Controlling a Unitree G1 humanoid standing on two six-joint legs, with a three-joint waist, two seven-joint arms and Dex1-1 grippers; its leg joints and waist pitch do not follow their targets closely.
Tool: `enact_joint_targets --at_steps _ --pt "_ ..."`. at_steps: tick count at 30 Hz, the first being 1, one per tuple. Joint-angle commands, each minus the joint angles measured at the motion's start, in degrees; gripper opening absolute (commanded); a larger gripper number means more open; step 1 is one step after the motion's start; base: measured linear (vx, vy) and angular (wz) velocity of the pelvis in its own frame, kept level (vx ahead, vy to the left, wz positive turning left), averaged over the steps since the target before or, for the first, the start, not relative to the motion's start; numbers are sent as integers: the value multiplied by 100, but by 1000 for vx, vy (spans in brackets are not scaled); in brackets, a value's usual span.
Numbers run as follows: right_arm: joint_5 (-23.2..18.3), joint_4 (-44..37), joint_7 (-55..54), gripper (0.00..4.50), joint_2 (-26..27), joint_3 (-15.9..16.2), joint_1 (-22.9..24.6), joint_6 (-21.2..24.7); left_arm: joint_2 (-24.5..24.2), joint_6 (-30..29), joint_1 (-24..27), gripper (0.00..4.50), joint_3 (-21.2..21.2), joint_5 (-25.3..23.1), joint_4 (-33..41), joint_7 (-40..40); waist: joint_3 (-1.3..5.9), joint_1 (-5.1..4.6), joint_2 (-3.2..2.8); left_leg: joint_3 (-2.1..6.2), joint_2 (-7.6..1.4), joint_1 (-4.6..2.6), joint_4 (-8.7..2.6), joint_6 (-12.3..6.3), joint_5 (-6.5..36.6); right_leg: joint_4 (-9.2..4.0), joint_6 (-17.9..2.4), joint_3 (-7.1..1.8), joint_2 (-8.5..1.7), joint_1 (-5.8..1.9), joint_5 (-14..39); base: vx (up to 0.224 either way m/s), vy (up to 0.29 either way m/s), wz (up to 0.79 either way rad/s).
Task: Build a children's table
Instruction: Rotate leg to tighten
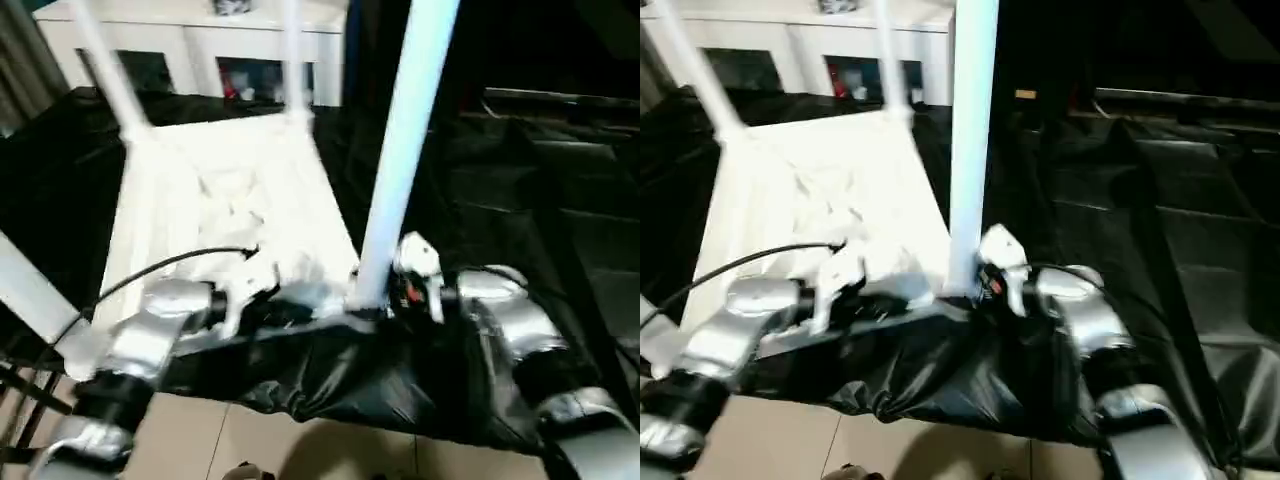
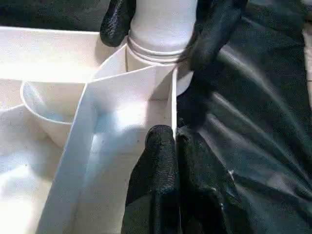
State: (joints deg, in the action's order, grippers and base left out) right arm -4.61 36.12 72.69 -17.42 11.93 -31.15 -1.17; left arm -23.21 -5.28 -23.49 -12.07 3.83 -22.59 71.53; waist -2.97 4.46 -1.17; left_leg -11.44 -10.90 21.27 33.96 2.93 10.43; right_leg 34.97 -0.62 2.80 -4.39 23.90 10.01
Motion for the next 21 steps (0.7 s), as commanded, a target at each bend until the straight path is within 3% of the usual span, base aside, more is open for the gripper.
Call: enact_joint_targets --at_steps 1,4,6,11,13,21 --pt "-138 -302 529 329 136 439 52 137 75 59 -115 0 -85 161 289 76 362 6 54 94 -258 -75 -385 -393 1304 -393 -1415 -226 -343 -287 1246 0 0 0" --pt "-156 -397 724 307 98 496 60 235 27 49 -124 0 -35 192 286 145 354 43 80 90 -263 -99 -395 -307 1365 -417 -1323 -234 -345 -267 1481 0 0 0" --pt "-168 -440 816 295 79 520 58 281 1 23 -128 0 -18 216 293 173 358 57 65 97 -264 -100 -399 -267 1352 -409 -1297 -238 -351 -268 1490 0 0 0" --pt "-149 -564 1007 259 -15 593 108 376 -45 5 -99 0 -32 258 302 206 375 65 85 87 -253 -85 -378 -313 1156 -369 -1385 -232 -340 -282 1079 0 0 0" --pt "-137 -615 1058 235 -45 622 160 400 -40 -1 -80 0 -40 256 310 201 362 66 88 91 -254 -80 -385 -312 1190 -381 -1360 -232 -348 -282 1193 0 0 0" --pt "-153 -840 1061 211 -89 702 353 494 19 -33 -23 0 -21 264 345 139 347 63 78 104 -259 -96 -407 -209 1388 -423 -1233 -239 -351 -275 1556 0 0 0"
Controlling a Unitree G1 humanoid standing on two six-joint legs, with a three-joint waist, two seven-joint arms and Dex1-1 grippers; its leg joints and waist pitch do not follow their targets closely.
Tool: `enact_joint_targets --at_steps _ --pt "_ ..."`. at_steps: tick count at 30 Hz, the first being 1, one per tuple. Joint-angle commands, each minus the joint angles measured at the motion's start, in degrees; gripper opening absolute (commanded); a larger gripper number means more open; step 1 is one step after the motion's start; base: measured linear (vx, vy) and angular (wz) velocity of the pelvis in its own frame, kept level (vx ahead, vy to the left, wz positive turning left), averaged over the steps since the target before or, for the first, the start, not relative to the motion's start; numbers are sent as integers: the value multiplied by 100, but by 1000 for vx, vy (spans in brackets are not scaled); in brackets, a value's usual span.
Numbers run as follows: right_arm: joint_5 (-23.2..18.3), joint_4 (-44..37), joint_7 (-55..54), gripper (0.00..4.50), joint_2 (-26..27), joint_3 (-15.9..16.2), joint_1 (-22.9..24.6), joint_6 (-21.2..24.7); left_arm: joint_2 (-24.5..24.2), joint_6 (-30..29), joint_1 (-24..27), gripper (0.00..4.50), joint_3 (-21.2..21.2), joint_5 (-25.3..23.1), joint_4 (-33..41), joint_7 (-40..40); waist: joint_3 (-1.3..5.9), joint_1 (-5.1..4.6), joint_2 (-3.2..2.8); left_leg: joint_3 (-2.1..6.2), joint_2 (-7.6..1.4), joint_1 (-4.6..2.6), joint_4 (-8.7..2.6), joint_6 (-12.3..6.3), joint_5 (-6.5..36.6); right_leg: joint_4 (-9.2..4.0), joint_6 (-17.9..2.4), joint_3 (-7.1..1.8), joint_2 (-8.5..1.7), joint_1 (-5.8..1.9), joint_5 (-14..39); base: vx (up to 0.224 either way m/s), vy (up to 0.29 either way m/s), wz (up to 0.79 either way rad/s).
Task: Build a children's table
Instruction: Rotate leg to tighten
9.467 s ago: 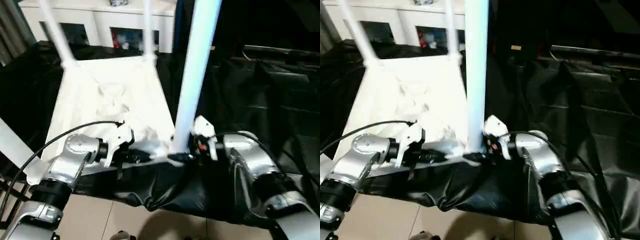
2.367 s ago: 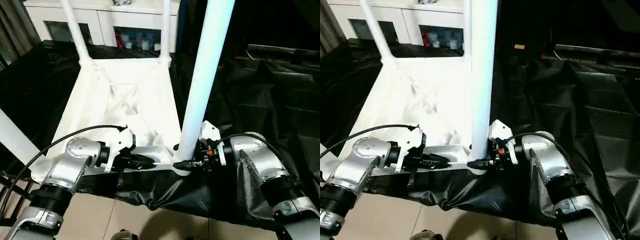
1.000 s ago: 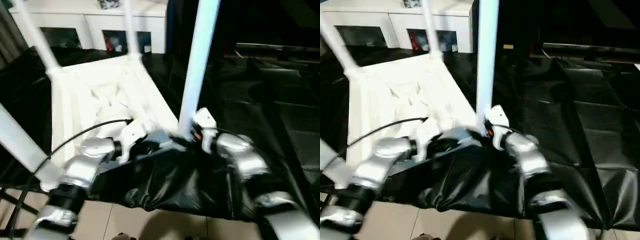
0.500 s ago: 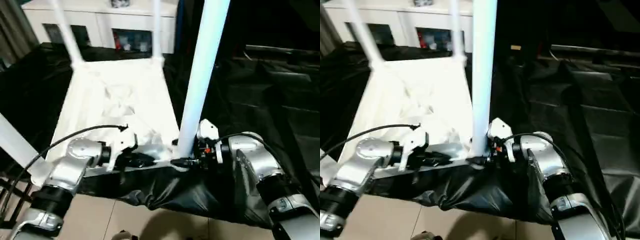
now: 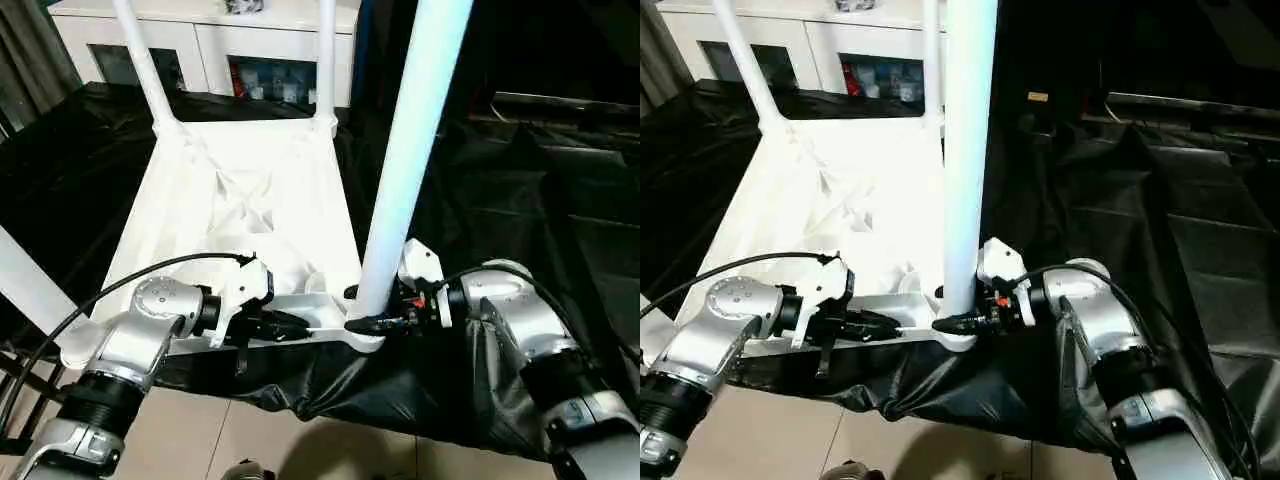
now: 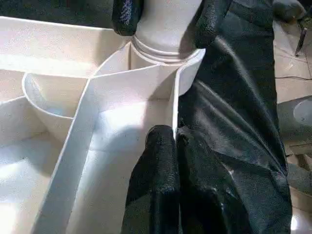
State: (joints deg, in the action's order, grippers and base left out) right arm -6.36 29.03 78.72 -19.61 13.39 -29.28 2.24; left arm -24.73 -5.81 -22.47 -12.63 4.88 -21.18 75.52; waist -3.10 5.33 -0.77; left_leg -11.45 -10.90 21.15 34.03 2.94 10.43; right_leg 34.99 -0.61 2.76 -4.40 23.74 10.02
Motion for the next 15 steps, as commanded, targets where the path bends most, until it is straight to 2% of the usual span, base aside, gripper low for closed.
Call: enact_joint_targets --at_steps 1,5,8,10,11,12,13,14,15 --pt "12 -157 436 209 134 556 189 177 174 11 -120 0 35 162 211 -272 360 -21 24 107 -253 -88 -415 -198 1415 -431 -1220 -235 -348 -259 1600 0 0 0" --pt "3 -166 224 204 220 497 249 210 246 38 -136 0 82 102 157 -508 359 -24 24 106 -252 -96 -418 -181 1434 -442 -1210 -237 -345 -253 1621 0 0 0" --pt "127 206 -940 201 670 152 220 129 552 138 -312 0 193 -229 -181 -1452 334 -46 25 109 -245 -109 -429 -123 1581 -478 -1168 -240 -347 -233 1828 0 0 0" --pt "191 365 -1364 199 816 45 183 108 630 121 -351 0 211 -291 -248 -1656 307 -107 45 157 -212 -130 -454 51 1886 -543 -958 -215 -372 -239 2594 0 0 0" --pt "315 672 -2226 197 1089 -146 111 94 832 65 -413 0 243 -357 -340 -2016 295 -133 61 162 -218 -149 -463 78 1995 -577 -849 -219 -376 -213 2853 0 0 0" --pt "362 863 -2771 197 1271 -268 63 137 975 32 -446 0 232 -417 -383 -2245 273 -158 47 172 -216 -148 -471 106 2066 -591 -809 -221 -382 -198 2992 0 0 0" --pt "394 1038 -3274 196 1445 -381 13 188 1117 3 -481 0 221 -462 -424 -2448 245 -222 43 189 -186 -194 -464 182 2333 -663 -672 -185 -381 -166 3458 0 0 0" --pt "408 1140 -3574 195 1550 -448 -17 225 1202 -12 -502 0 211 -490 -448 -2566 255 -282 49 225 -175 -212 -459 222 2470 -691 -528 -155 -394 -166 3773 0 0 0" --pt "417 1254 -3984 195 1705 -530 -60 298 1343 -49 -534 0 202 -508 -466 -2726 262 -306 59 242 -169 -184 -465 220 2466 -698 -464 -145 -398 -190 3827 0 0 0"
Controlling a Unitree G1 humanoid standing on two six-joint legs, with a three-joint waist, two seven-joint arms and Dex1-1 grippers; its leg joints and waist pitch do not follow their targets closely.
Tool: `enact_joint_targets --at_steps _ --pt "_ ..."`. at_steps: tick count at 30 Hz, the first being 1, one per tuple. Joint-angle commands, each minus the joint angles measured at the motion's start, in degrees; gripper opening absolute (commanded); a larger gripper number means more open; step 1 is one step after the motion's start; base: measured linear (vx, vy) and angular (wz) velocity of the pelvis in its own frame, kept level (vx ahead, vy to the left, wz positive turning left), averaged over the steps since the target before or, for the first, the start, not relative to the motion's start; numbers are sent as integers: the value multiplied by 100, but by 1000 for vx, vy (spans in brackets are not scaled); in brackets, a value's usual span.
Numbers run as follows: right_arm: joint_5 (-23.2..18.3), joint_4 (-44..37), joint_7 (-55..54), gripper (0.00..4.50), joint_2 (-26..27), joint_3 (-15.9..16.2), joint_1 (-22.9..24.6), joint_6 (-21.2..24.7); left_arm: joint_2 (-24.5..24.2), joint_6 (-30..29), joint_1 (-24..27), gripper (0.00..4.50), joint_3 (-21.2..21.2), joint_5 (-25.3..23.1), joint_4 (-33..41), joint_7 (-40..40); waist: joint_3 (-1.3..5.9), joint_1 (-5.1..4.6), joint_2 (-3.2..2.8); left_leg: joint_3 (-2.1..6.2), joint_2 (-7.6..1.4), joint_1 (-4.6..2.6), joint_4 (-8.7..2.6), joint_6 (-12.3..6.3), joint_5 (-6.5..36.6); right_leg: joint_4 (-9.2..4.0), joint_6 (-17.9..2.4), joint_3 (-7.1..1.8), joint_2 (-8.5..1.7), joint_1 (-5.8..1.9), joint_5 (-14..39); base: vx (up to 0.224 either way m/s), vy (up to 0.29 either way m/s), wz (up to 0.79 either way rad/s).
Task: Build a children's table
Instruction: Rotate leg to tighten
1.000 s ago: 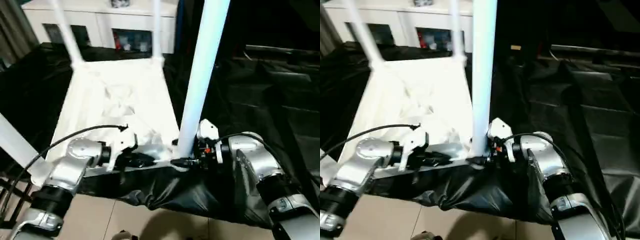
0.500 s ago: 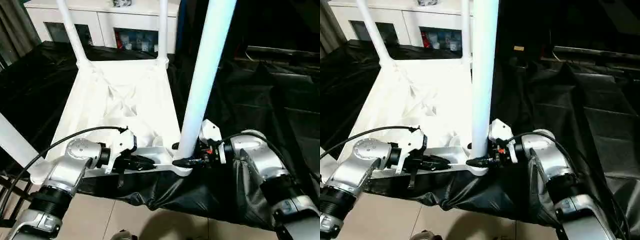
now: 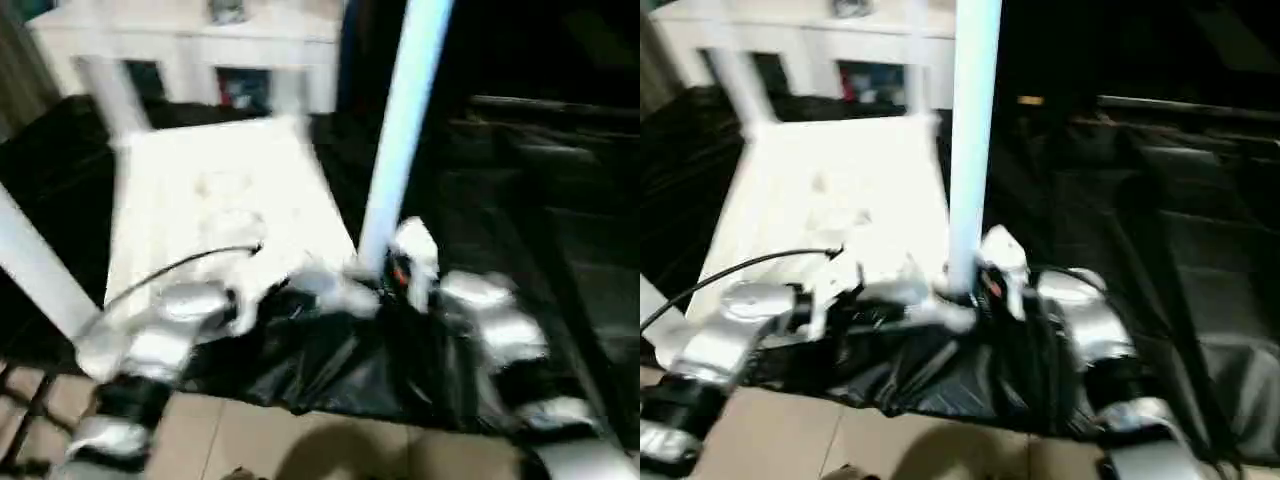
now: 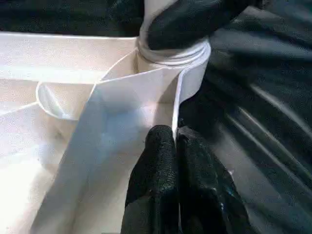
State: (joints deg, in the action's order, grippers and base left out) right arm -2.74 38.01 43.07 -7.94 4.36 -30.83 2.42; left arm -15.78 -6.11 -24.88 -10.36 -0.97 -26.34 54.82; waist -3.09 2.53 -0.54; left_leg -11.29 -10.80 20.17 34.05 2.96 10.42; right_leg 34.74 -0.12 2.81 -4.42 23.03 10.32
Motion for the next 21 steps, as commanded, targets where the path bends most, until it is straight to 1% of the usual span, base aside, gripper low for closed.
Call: enact_joint_targets --at_steps 1,2,3,4,5,7,8,9,10,11,12,13,14,15,16,17,18,19,20,21 --pt "61 422 -673 195 634 325 68 325 539 -44 -313 0 -29 73 40 -751 261 -68 14 241 -184 -76 -485 209 2490 -694 -466 -143 -393 -116 3786 0 0 0" --pt "81 457 -798 195 676 305 48 335 581 -57 -325 0 -30 67 32 -799 268 -81 10 246 -185 -85 -484 198 2513 -702 -464 -137 -391 -113 3744 0 0 0" --pt "134 552 -1143 195 791 252 -8 364 697 -93 -357 0 -33 48 9 -929 269 -108 1 246 -191 -89 -493 174 2545 -705 -505 -131 -386 -106 3622 0 0 0" --pt "160 721 -1555 195 971 138 -112 408 851 -116 -402 0 -52 -1 -33 -1092 283 -118 -14 255 -190 -87 -504 167 2563 -707 -555 -114 -385 -123 3478 0 0 0" --pt "186 825 -1787 195 1166 83 -214 296 967 -61 -442 0 -180 -135 -77 -1172 276 -138 -26 257 -195 -81 -520 176 2626 -707 -603 -110 -379 -113 3366 0 0 0" --pt "241 863 -1844 195 1264 106 -265 154 1012 -5 -457 0 -279 -232 -103 -1199 289 -136 -28 255 -203 -98 -524 183 2711 -701 -649 -110 -386 -117 3193 0 0 0" --pt "288 843 -1810 251 1278 151 -269 41 1016 16 -458 0 -309 -263 -109 -1201 295 -130 -39 248 -213 -86 -536 161 2691 -688 -708 -119 -386 -130 2961 0 0 0" --pt "287 842 -1806 265 1279 151 -269 35 1015 18 -458 0 -310 -264 -110 -1199 296 -127 -36 243 -214 -79 -540 149 2683 -679 -745 -123 -383 -134 2857 0 0 0" --pt "274 834 -1757 265 1285 144 -278 -42 997 48 -455 0 -330 -284 -111 -1171 298 -121 -41 230 -217 -77 -546 135 2649 -662 -819 -136 -378 -137 2644 0 0 0" --pt "243 805 -1694 276 1282 125 -279 -86 961 89 -442 0 -361 -308 -98 -1116 300 -116 -40 216 -217 -77 -544 115 2624 -651 -886 -146 -376 -136 2506 0 0 0" --pt "232 800 -1681 276 1277 118 -281 -90 947 103 -437 0 -371 -317 -93 -1099 300 -116 -40 216 -217 -77 -544 115 2624 -651 -886 -146 -376 -136 2506 0 0 0" --pt "177 742 -1526 292 1194 103 -278 -112 837 188 -394 0 -423 -347 -51 -946 298 -108 -39 204 -219 -80 -543 94 2584 -642 -934 -154 -378 -140 2436 0 0 0" --pt "175 739 -1517 292 1189 103 -277 -113 831 191 -392 0 -425 -347 -49 -937 295 -105 -41 199 -217 -85 -541 89 2576 -642 -946 -157 -376 -135 2422 0 0 0" --pt "160 689 -1377 314 1108 126 -262 -125 763 227 -356 0 -444 -331 -8 -826 296 -100 -46 194 -215 -81 -540 74 2557 -639 -960 -162 -378 -138 2405 0 0 0" --pt "160 689 -1377 323 1108 126 -262 -125 763 227 -356 0 -444 -331 -8 -826 298 -98 -38 187 -213 -75 -539 58 2531 -642 -956 -163 -380 -148 2414 0 0 0" --pt "168 652 -1143 333 984 154 -245 -187 678 255 -315 0 -444 -313 40 -672 290 -91 -48 186 -217 -79 -542 48 2507 -645 -964 -164 -385 -144 2413 0 0 0" --pt "168 652 -1143 333 984 154 -245 -187 678 255 -315 0 -444 -313 40 -672 290 -91 -48 186 -217 -79 -542 48 2507 -645 -964 -164 -385 -144 2413 0 0 0" --pt "182 591 -735 356 770 235 -202 -233 547 277 -265 0 -455 -279 103 -443 300 -81 -34 187 -220 -72 -540 19 2451 -636 -969 -159 -384 -172 2373 0 0 0" --pt "197 564 -416 356 603 304 -171 -280 447 301 -233 0 -465 -259 141 -279 304 -77 -40 175 -229 -61 -540 -17 2338 -622 -1010 -171 -386 -170 2229 0 0 0" --pt "198 550 -324 370 556 326 -159 -285 418 313 -224 0 -467 -245 152 -225 303 -79 -42 175 -238 -37 -546 -33 2255 -603 -1058 -167 -384 -193 2106 0 0 0"
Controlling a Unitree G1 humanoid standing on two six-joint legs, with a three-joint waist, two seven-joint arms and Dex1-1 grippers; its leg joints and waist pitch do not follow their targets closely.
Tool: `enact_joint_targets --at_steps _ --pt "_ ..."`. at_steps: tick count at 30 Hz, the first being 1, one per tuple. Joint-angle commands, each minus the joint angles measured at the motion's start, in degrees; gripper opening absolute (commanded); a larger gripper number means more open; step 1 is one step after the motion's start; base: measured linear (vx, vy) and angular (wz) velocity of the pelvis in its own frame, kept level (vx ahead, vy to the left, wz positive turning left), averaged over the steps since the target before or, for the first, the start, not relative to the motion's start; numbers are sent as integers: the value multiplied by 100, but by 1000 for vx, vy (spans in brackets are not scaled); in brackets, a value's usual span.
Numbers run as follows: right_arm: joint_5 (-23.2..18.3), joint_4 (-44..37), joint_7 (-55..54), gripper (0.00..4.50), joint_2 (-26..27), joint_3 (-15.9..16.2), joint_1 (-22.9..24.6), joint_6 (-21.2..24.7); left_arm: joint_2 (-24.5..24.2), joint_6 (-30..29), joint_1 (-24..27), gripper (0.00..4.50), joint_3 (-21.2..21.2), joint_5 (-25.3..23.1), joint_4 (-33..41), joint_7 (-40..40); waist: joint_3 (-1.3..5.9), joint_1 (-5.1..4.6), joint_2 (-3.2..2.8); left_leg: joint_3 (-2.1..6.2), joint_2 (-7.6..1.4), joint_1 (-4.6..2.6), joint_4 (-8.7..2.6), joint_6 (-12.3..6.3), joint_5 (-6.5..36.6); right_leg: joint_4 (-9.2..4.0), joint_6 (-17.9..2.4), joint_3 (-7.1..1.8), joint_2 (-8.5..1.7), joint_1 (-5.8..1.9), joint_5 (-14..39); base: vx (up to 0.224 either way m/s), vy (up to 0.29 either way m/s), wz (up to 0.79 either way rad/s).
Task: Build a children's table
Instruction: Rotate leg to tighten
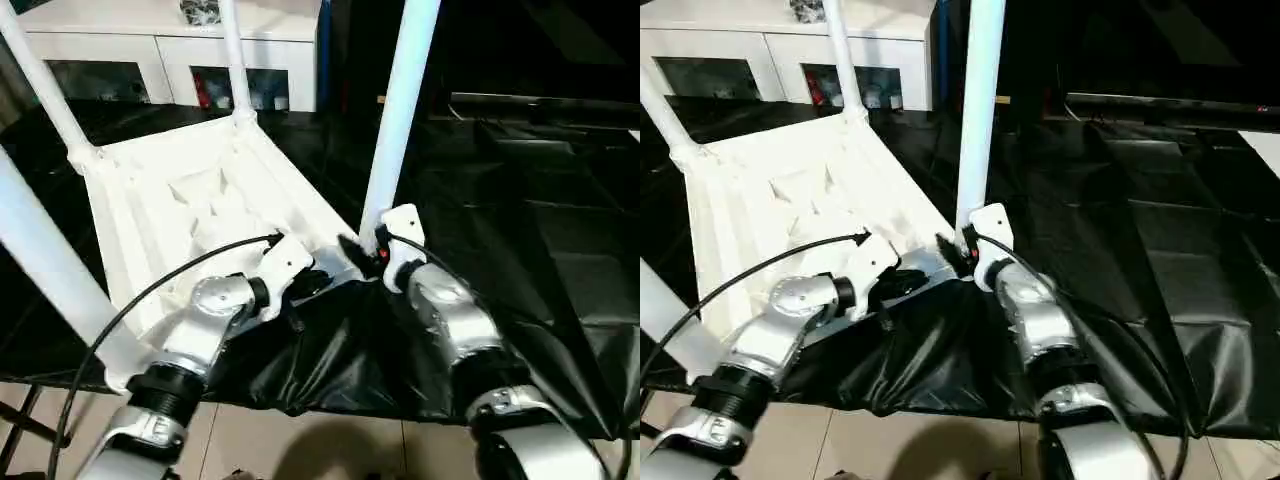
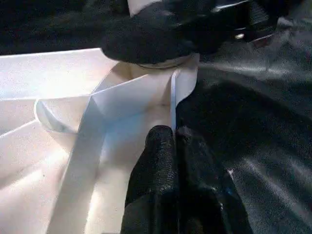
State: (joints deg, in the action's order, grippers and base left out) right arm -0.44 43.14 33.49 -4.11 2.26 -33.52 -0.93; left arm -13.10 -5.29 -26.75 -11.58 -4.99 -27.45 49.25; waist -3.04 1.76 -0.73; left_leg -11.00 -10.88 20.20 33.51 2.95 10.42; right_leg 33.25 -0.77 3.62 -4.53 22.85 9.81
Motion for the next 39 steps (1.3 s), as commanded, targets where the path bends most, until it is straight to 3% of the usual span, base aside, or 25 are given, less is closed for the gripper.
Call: enact_joint_targets --at_steps 1,6,8,9,12,13,16,19,23,28,33,39 --pt "-29 -9 952 379 11 610 151 31 50 272 -6 0 -351 204 304 521 299 -2 -23 146 -230 -40 -493 -32 2255 -454 -994 -248 -373 -175 2157 0 0 0" --pt "-72 -288 2220 416 -582 883 305 -20 -358 379 99 0 -294 532 486 1315 365 94 -34 60 -253 -55 -421 -272 1559 -322 -1417 -252 -339 -207 972 23 -6 3" --pt "-46 -342 2449 436 -704 951 324 -79 -448 362 122 0 -280 603 531 1479 383 113 5 58 -250 3 -405 -363 1232 -258 -1504 -239 -337 -265 654 27 -9 3" --pt "-33 -370 2590 436 -767 992 329 -112 -501 385 127 0 -276 621 535 1558 390 144 -8 49 -255 0 -387 -419 1076 -233 -1536 -238 -343 -254 513 0 0 0" --pt "-12 -457 3040 436 -956 1122 336 -201 -676 424 147 0 -264 682 550 1812 366 194 8 45 -259 -2 -389 -453 1084 -252 -1523 -232 -346 -244 722 0 0 0" --pt "-68 -561 3584 436 -1110 1263 324 -204 -899 460 175 0 -249 724 546 2082 354 197 7 47 -265 -10 -401 -413 1196 -273 -1484 -234 -351 -236 939 0 0 0" --pt "-116 -628 3884 436 -1177 1360 319 -147 -1024 469 198 0 -233 750 551 2217 335 208 16 59 -287 -30 -434 -291 1468 -307 -1381 -240 -352 -219 1385 0 0 0" --pt "-189 -686 4104 436 -1204 1405 319 -95 -1128 432 228 0 -214 830 601 2317 330 217 9 66 -288 -45 -448 -206 1568 -310 -1340 -247 -350 -203 1520 0 0 0" --pt "-268 -734 4289 404 -1211 1427 304 -45 -1181 335 275 0 -154 937 656 2380 340 224 17 65 -285 -40 -445 -172 1501 -300 -1349 -255 -356 -210 1441 0 0 0" --pt "-336 -850 4421 369 -1239 1431 355 41 -1131 152 354 0 -100 1002 719 2245 352 241 17 52 -273 -24 -416 -259 1238 -269 -1424 -252 -353 -223 1120 0 0 0" --pt "-369 -891 4466 329 -1244 1423 373 87 -1173 236 374 0 -112 949 670 2242 348 271 -12 56 -273 -35 -426 -219 1335 -288 -1371 -248 -348 -220 1273 0 0 0" --pt "-406 -891 4473 281 -1218 1418 367 129 -1246 236 371 0 -172 917 674 2293 363 293 -3 59 -273 -39 -423 -183 1314 -275 -1371 -246 -343 -224 1196 0 0 0"
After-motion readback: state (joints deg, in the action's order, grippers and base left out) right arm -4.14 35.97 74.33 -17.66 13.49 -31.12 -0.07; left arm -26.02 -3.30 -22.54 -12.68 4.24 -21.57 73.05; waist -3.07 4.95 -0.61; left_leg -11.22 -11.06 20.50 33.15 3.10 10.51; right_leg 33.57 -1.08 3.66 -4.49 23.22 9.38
